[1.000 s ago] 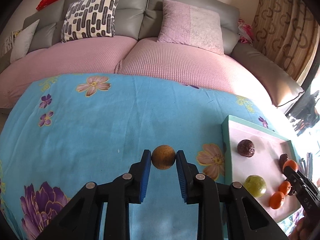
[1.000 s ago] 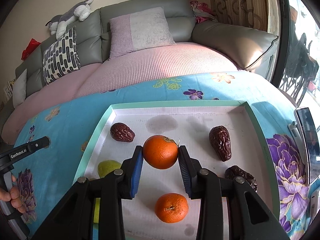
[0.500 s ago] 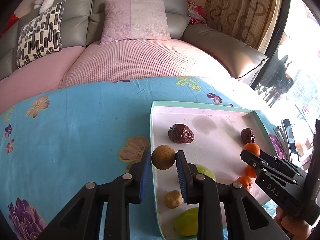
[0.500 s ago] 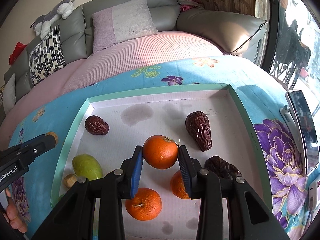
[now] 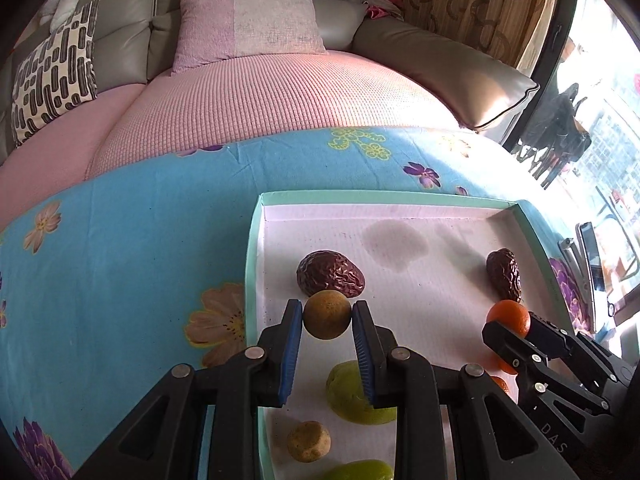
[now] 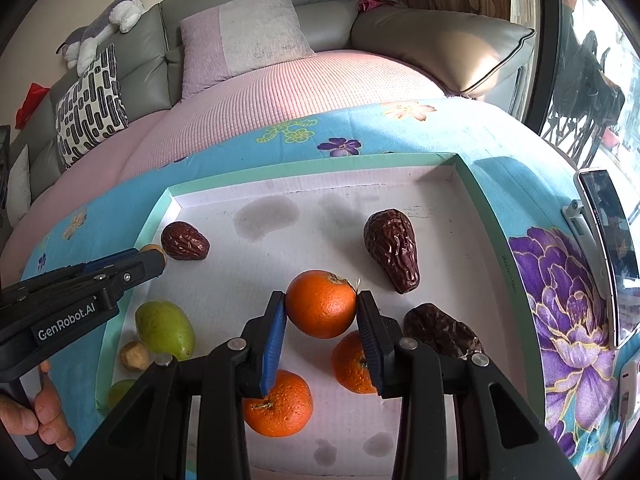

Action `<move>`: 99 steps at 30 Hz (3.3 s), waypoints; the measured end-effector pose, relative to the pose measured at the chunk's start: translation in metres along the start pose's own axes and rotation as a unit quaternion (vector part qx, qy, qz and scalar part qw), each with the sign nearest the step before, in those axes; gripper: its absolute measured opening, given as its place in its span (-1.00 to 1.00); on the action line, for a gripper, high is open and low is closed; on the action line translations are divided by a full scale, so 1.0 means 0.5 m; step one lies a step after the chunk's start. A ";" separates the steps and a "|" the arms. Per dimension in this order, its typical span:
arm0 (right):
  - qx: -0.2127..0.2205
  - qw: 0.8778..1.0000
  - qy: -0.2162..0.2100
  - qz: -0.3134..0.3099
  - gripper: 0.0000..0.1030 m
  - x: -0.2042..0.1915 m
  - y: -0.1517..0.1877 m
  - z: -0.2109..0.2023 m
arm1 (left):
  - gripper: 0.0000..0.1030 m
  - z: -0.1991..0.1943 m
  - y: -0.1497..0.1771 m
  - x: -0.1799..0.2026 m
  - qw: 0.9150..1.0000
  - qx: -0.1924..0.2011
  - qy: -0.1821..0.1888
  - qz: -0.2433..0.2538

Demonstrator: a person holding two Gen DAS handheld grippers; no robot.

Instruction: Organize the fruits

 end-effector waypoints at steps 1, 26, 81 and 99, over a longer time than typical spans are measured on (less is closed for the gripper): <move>-0.001 1.000 0.001 0.000 -0.27 0.001 0.000 0.000 | -0.47 0.006 0.002 0.001 1.000 -0.004 -0.001 0.000; -0.003 1.000 0.003 0.001 -0.26 0.005 0.000 0.000 | -0.44 0.016 0.012 -0.001 1.000 -0.024 0.001 -0.009; 0.003 0.999 -0.002 -0.050 0.50 -0.035 0.004 -0.008 | 1.00 -0.188 0.139 -0.298 0.964 0.076 -0.214 -0.142; 0.012 0.996 -0.016 -0.089 0.74 -0.070 0.018 -0.044 | 1.00 -0.212 0.145 -0.240 0.952 0.082 -0.280 -0.094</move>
Point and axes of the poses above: each gripper's, at about its wrist camera, not at the fingertips, and z roughly the way its jaws point, x to its right, y to its underside, the point moved 8 cm from there along z, roughly the way its jaws point, and after that the axes turned 8 degrees about x, right-handed, at the moved point
